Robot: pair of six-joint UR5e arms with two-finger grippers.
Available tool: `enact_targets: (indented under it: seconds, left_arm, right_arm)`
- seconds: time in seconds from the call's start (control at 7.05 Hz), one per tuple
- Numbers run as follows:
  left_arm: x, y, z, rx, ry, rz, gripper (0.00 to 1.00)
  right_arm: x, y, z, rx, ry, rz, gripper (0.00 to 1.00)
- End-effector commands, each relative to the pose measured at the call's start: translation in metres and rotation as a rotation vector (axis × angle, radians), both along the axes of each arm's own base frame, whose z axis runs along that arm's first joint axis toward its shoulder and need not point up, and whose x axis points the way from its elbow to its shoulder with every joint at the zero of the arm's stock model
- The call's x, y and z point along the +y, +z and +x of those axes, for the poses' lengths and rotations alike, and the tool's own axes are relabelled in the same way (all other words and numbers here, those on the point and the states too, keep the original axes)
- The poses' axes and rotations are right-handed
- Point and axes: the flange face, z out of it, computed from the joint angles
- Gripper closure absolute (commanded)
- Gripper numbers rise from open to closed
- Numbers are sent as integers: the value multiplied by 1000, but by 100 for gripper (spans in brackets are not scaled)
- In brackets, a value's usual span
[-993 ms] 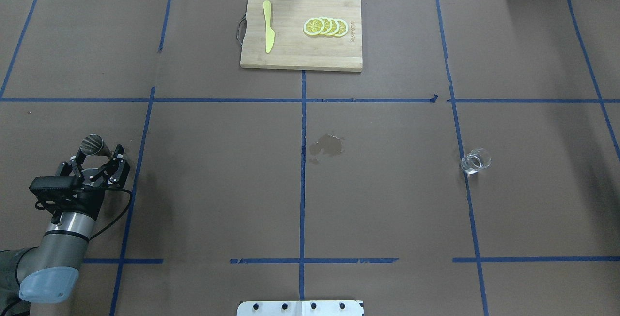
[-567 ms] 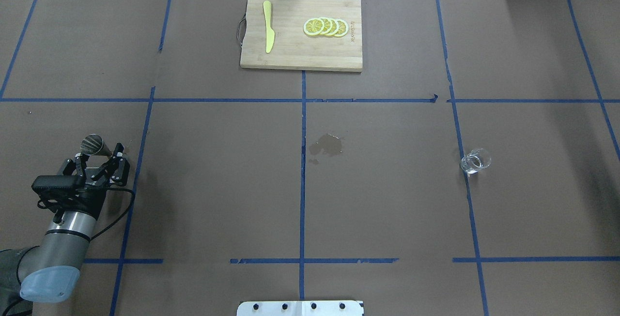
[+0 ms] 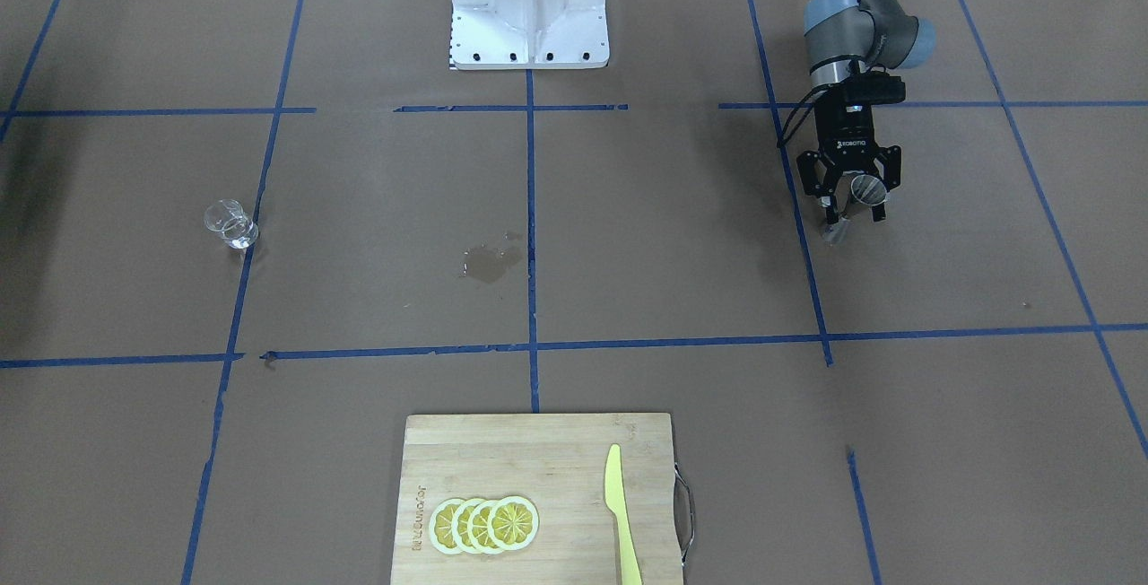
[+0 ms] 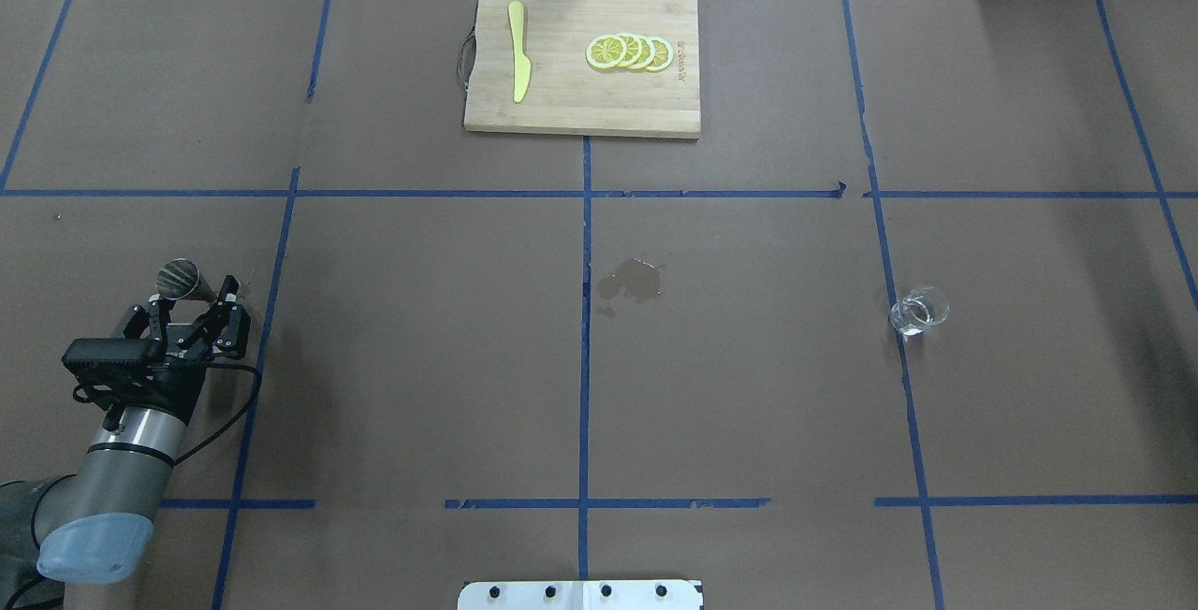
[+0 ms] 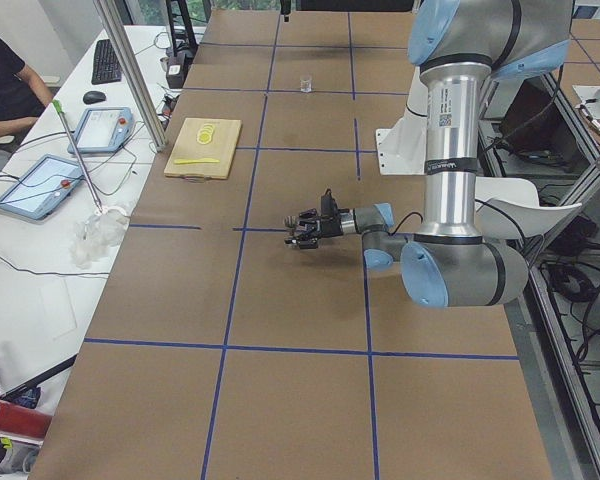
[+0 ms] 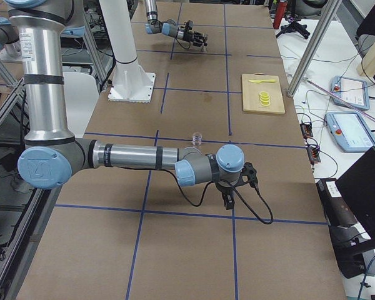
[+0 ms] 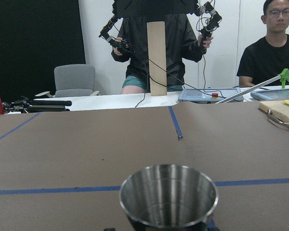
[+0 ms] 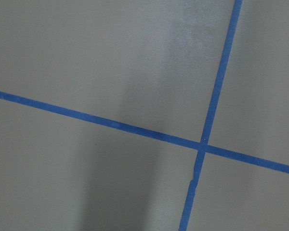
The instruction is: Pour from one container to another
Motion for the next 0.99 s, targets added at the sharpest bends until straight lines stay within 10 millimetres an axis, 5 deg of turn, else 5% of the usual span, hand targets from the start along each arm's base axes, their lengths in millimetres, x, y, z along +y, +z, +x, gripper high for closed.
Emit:
enact_targets:
  seconds: [0.0, 0.14, 0.28, 0.57, 0.85]
  left_arm:
    - [1, 6, 1, 0, 11, -6, 31]
    - [1, 9, 1, -4, 11, -7, 35]
    - [2, 9, 3, 0, 23, -13, 50]
    - [4, 9, 4, 7, 34, -17, 93]
    - [3, 2, 1, -16, 53, -2, 100]
  right_arm:
    - [0, 0, 0, 0, 1, -1, 0]
    - [0, 0, 0, 0, 0, 1, 0]
    - [0, 0, 1, 0, 1, 1, 0]
    - [0, -1, 0, -1, 1, 1, 0]
    - [0, -1, 0, -1, 1, 1, 0]
